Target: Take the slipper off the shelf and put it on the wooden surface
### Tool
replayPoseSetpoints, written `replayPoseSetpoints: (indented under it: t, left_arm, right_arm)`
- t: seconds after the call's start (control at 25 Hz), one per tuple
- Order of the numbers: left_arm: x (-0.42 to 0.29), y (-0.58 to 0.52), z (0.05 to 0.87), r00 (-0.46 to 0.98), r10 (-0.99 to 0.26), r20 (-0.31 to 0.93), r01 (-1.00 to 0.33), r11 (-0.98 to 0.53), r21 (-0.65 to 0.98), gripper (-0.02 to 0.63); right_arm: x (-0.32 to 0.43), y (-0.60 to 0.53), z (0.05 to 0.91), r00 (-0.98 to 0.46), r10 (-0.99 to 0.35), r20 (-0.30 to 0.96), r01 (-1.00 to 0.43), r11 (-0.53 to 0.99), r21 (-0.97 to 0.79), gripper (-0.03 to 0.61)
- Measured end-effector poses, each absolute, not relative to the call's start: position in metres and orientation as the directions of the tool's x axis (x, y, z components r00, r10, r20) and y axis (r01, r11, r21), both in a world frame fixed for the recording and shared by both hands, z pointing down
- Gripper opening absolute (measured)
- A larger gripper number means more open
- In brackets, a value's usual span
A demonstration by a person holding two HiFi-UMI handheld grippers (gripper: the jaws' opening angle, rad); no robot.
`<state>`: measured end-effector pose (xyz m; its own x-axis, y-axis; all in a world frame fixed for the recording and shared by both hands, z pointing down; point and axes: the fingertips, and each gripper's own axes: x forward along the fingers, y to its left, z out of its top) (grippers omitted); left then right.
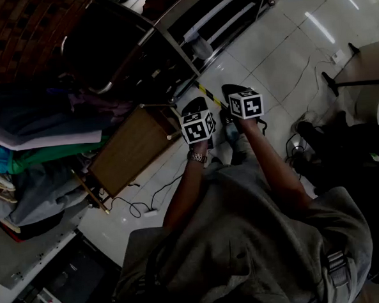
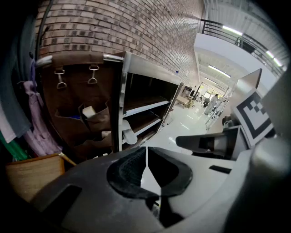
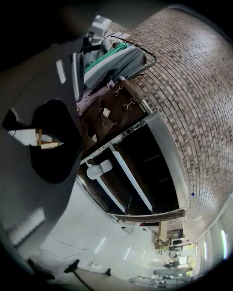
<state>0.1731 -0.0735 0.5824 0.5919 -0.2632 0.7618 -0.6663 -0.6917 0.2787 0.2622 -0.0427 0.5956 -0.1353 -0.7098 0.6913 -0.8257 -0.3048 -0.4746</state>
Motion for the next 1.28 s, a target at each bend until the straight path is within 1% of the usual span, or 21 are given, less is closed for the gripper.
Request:
replayPoseSetpoints:
  t: [0.12,0.2,0.32,0.48,0.52,0.6,0.64,0.76,0.88,1.0,1.08,1.2,1.28]
  left_arm:
    - [0.232,-0.106,0.589,0.633,-0.261,0.729,-0.643,-0.702,0.307,0.017]
    - [0.259,-0.123,0.596,0.653,-0.263,0.711,-0.622,-0.721,0.305,0.017]
    - [0.267,-0.134,0.617,0.649,-0.246,0.72,-0.605,-0.741,0.292,0.014]
    - [0.258,-0.144,0.655,0.618,-0.239,0.749,-0.642,-0.703,0.306,0.014]
    - [0.254,-0.146,0.662,0.611,-0.239,0.755,-0.652,-0.692,0.309,0.011]
    - [0.247,-0.149,0.675,0.597,-0.235,0.767,-0.656,-0.693,0.298,0.008]
    - [0.243,-0.152,0.681,0.591,-0.23,0.773,-0.652,-0.701,0.289,0.008]
    - [0.231,-0.168,0.702,0.577,-0.225,0.785,-0.646,-0.714,0.27,0.008]
    - [0.218,-0.183,0.728,0.563,-0.229,0.794,-0.658,-0.706,0.263,0.008]
    - [0.2,-0.197,0.759,0.535,-0.237,0.811,-0.689,-0.678,0.257,0.008]
    - [0.186,-0.21,0.781,0.503,-0.25,0.827,-0.721,-0.649,0.242,0.008]
    - [0.171,-0.221,0.801,0.456,-0.259,0.851,-0.765,-0.603,0.226,0.006]
    - [0.17,-0.223,0.801,0.452,-0.263,0.852,-0.779,-0.583,0.233,0.006]
  right_arm:
    - [0.303,-0.091,0.623,-0.163,-0.717,0.677,-0.831,-0.27,-0.486,0.002]
    - [0.332,-0.118,0.643,-0.163,-0.715,0.68,-0.839,-0.262,-0.476,0.002]
    - [0.365,-0.14,0.681,-0.167,-0.722,0.671,-0.851,-0.239,-0.468,0.002]
    - [0.387,-0.164,0.744,-0.221,-0.768,0.601,-0.769,-0.242,-0.591,0.005]
    - [0.391,-0.169,0.767,-0.23,-0.768,0.598,-0.74,-0.261,-0.62,0.042]
    - [0.4,-0.179,0.818,-0.236,-0.753,0.614,-0.679,-0.324,-0.658,0.165]
    - [0.404,-0.185,0.843,-0.233,-0.747,0.622,-0.646,-0.359,-0.673,0.187]
    - [0.407,-0.218,0.902,-0.229,-0.741,0.632,-0.57,-0.424,-0.704,0.209]
    - [0.408,-0.248,0.963,-0.225,-0.707,0.671,-0.627,-0.421,-0.655,0.239]
    - [0.416,-0.26,1.023,-0.194,-0.666,0.721,-0.633,-0.476,-0.61,0.322]
    - [0.428,-0.274,1.043,-0.153,-0.688,0.71,-0.595,-0.509,-0.622,0.362]
    - [0.435,-0.291,1.053,-0.125,-0.742,0.658,-0.511,-0.521,-0.684,0.377]
    - [0.434,-0.294,1.062,-0.139,-0.772,0.62,-0.444,-0.511,-0.736,0.371]
